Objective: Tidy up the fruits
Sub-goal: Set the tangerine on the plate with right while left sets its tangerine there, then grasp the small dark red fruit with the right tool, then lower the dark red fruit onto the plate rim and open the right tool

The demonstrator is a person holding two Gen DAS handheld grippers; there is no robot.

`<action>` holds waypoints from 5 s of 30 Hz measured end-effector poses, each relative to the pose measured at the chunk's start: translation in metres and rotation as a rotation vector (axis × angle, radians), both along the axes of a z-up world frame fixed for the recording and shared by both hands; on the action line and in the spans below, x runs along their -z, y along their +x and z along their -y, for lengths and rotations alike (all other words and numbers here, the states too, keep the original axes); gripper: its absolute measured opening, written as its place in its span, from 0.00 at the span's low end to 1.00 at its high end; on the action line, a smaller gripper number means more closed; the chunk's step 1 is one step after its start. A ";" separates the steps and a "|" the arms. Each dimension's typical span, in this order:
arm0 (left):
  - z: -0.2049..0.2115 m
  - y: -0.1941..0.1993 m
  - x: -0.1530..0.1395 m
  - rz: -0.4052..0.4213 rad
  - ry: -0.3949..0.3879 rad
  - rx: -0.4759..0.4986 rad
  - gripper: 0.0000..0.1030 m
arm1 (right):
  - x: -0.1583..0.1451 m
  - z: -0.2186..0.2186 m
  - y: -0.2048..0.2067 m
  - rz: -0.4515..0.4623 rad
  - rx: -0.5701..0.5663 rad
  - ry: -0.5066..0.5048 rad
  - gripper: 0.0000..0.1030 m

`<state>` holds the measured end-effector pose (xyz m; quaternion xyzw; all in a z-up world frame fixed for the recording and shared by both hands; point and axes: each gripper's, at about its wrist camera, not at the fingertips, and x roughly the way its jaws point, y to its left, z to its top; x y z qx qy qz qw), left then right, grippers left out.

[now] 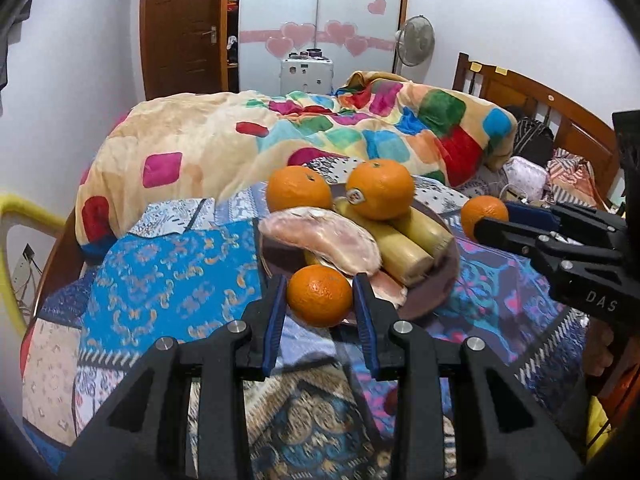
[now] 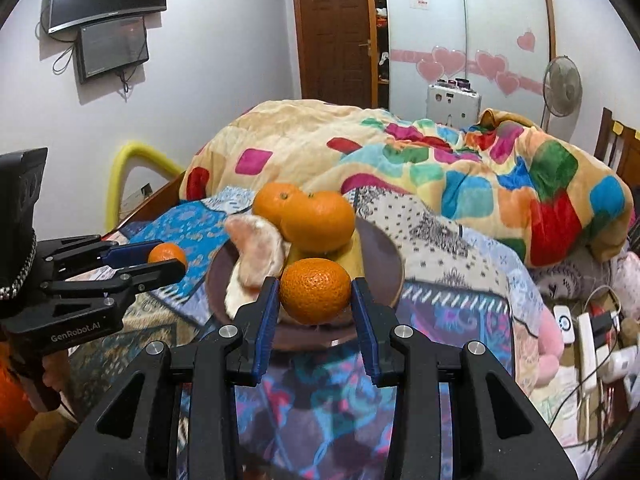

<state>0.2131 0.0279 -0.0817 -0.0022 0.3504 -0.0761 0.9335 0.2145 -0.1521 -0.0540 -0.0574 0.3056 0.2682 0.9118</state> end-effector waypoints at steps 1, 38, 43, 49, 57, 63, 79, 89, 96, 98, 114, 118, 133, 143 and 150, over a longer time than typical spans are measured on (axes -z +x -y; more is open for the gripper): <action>0.000 0.003 0.001 -0.002 0.002 -0.001 0.33 | 0.000 -0.001 0.003 0.000 0.000 -0.003 0.33; 0.005 0.025 0.008 -0.036 0.036 -0.017 0.53 | 0.014 -0.017 0.027 -0.070 -0.008 -0.071 0.38; 0.008 0.003 -0.009 -0.002 0.040 -0.020 0.53 | -0.005 -0.007 0.005 -0.034 0.000 -0.044 0.39; 0.012 -0.036 -0.033 0.050 0.034 -0.016 0.59 | -0.021 0.006 -0.034 0.011 0.004 -0.018 0.39; 0.027 -0.090 -0.031 0.060 0.068 0.020 0.68 | -0.005 0.011 -0.074 -0.013 -0.022 -0.038 0.46; 0.030 -0.110 -0.008 0.008 0.050 0.026 0.68 | 0.024 0.013 -0.095 -0.067 -0.036 -0.074 0.46; 0.030 -0.090 0.033 -0.103 0.019 0.028 0.62 | 0.061 0.016 -0.090 -0.169 -0.064 -0.051 0.17; 0.040 -0.045 0.034 -0.149 0.019 0.054 0.50 | 0.045 0.030 -0.072 -0.109 -0.016 -0.042 0.17; 0.055 -0.015 0.043 -0.189 0.055 0.079 0.42 | 0.038 0.040 -0.056 -0.088 0.001 -0.034 0.17; 0.058 -0.008 0.044 -0.191 0.054 0.089 0.42 | 0.038 0.041 -0.052 -0.086 0.000 -0.034 0.17; 0.060 -0.004 0.050 -0.186 0.080 0.111 0.23 | 0.037 0.034 -0.039 -0.082 -0.019 -0.024 0.17; 0.050 -0.014 0.042 -0.171 0.058 0.105 0.23 | 0.033 0.026 -0.036 -0.072 -0.029 -0.020 0.17; 0.018 0.000 0.018 -0.088 0.034 0.036 0.23 | 0.033 -0.011 -0.003 -0.080 -0.037 -0.057 0.17; 0.018 0.016 0.030 -0.107 0.044 0.042 0.24 | 0.045 -0.013 0.013 -0.127 -0.014 -0.077 0.17; 0.013 0.015 0.030 -0.107 0.037 0.016 0.35 | 0.044 -0.014 0.015 -0.144 -0.013 -0.073 0.22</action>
